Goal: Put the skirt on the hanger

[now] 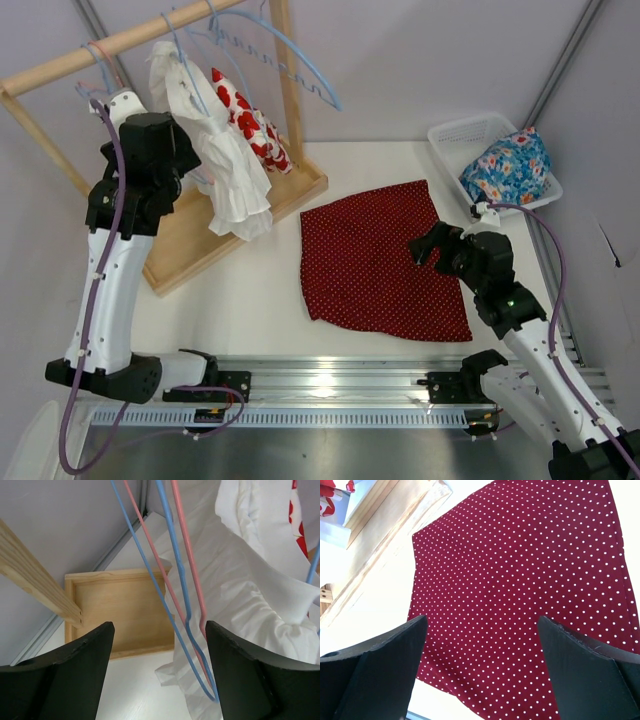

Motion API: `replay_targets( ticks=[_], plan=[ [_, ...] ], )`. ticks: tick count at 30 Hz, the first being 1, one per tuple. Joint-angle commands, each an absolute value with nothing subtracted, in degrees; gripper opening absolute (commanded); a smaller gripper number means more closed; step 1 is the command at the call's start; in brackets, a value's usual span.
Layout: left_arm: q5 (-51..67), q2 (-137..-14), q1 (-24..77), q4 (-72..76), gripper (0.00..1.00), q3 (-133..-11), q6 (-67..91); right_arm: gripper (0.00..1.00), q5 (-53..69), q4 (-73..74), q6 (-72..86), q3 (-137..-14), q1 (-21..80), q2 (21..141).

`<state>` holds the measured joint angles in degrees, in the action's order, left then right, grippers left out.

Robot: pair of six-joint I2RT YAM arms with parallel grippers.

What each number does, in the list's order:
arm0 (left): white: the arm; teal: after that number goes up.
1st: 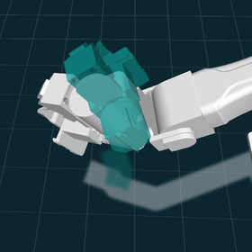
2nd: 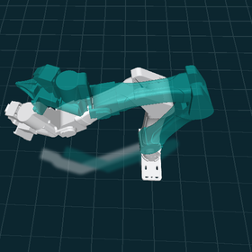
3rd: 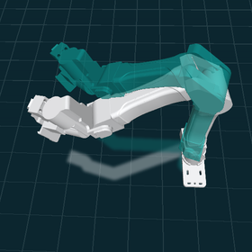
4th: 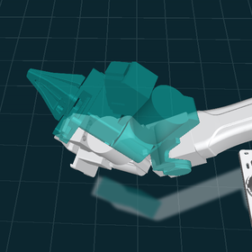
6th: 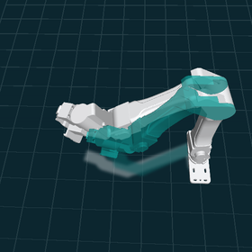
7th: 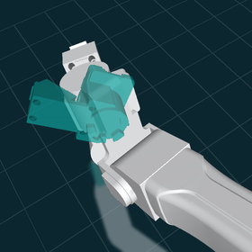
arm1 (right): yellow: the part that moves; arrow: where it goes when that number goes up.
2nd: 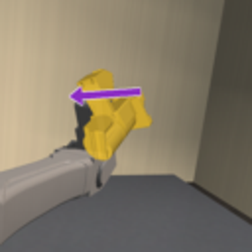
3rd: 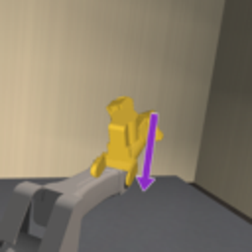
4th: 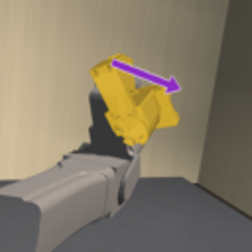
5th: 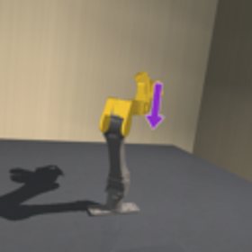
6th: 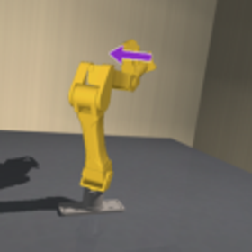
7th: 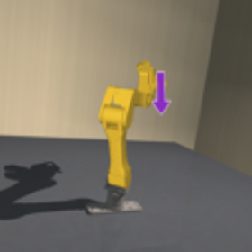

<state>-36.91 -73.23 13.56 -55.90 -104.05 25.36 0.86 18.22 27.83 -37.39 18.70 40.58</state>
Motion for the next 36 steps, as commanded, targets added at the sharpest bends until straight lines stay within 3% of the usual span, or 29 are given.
replay_targets(
  ticks=[1,18,22,23,25,26,29,36],
  plan=[
    [-39.5,-72.4,11.6,-52.5,0.79,-104.4,23.6,0.99,0.4,17.1,27.4,-37.4,19.0,40.1],
    [-41.5,-70.4,5.8,-41.6,0.7,-94.6,19.0,1.0,0.0,17.7,26.9,-38.3,18.9,40.7],
    [-41.7,-70.1,5.0,-37.9,0.52,-94.6,16.2,0.99,0.0,17.9,26.8,-38.6,18.9,40.3],
    [-41.5,-70.0,5.0,-36.2,0.41,-94.6,15.2,0.99,0.0,17.9,26.9,-38.6,18.8,40.3],
    [-41.9,-69.8,5.1,-35.0,0.29,-94.4,13.0,0.99,0.0,17.8,27.2,-38.5,18.9,40.3],
    [-42.5,-69.8,5.0,-34.5,0.17,-95.1,12.3,0.99,0.0,17.8,27.2,-38.4,18.8,40.3],
    [-43.4,-69.3,5.0,-34.5,0.03,-96.6,11.1,0.99,0.1,17.8,27.3,-38.4,18.9,40.3],
    [-45.3,-68.5,5.1,-34.0,0.0,-97.1,9.4,0.99,0.3,17.7,27.2,-38.5,18.8,40.3]
  ],
)
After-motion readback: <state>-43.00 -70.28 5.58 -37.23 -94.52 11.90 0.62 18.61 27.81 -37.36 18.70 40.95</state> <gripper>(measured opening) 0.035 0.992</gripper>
